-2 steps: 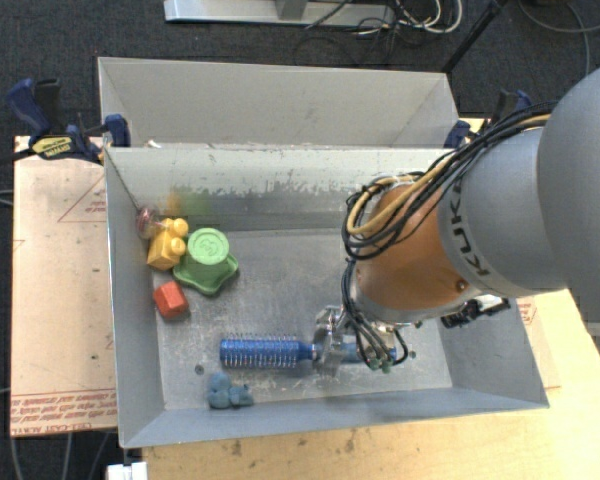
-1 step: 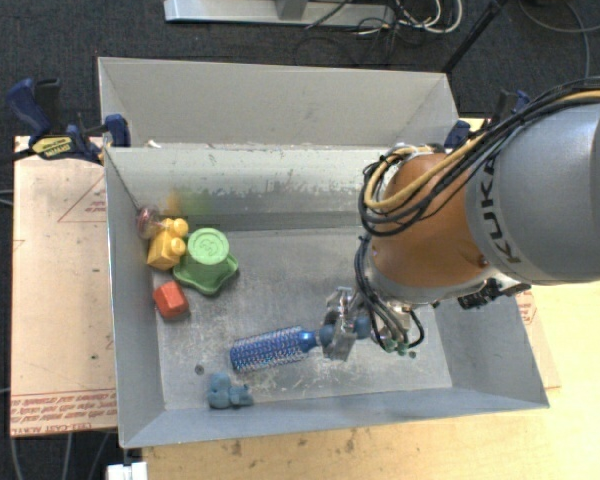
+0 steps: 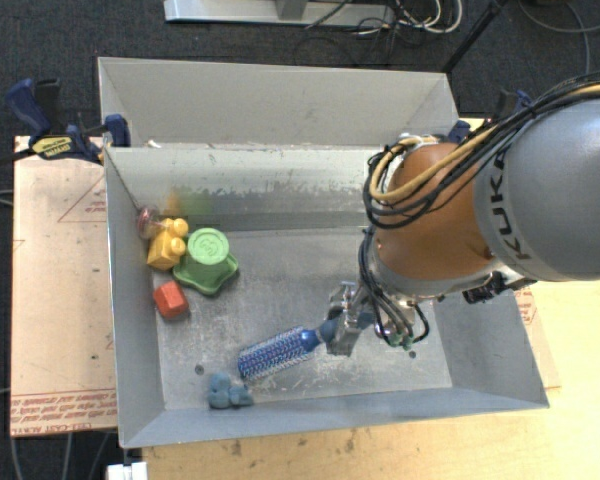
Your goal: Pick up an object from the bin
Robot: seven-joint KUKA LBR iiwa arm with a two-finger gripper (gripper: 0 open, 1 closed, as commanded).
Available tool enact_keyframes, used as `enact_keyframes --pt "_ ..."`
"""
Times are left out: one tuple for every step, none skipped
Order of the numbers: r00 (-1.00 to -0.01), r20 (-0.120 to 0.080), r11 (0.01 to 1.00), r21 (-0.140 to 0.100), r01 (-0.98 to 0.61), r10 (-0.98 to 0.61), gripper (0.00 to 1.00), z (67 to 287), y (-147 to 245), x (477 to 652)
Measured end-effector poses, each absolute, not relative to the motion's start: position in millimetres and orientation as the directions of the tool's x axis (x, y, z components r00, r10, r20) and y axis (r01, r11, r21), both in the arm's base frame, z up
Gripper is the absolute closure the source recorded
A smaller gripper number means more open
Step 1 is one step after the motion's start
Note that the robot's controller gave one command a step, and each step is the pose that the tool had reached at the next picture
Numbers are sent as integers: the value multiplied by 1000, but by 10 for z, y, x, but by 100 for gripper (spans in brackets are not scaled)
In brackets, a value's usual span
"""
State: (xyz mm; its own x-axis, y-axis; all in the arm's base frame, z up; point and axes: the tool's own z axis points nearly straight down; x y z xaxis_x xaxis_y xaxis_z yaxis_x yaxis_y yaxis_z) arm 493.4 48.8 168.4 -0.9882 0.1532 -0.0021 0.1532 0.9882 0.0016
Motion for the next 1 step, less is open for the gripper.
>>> enact_keyframes --pt "-988 -3 988 2 151 152 100 1915 491 4943"
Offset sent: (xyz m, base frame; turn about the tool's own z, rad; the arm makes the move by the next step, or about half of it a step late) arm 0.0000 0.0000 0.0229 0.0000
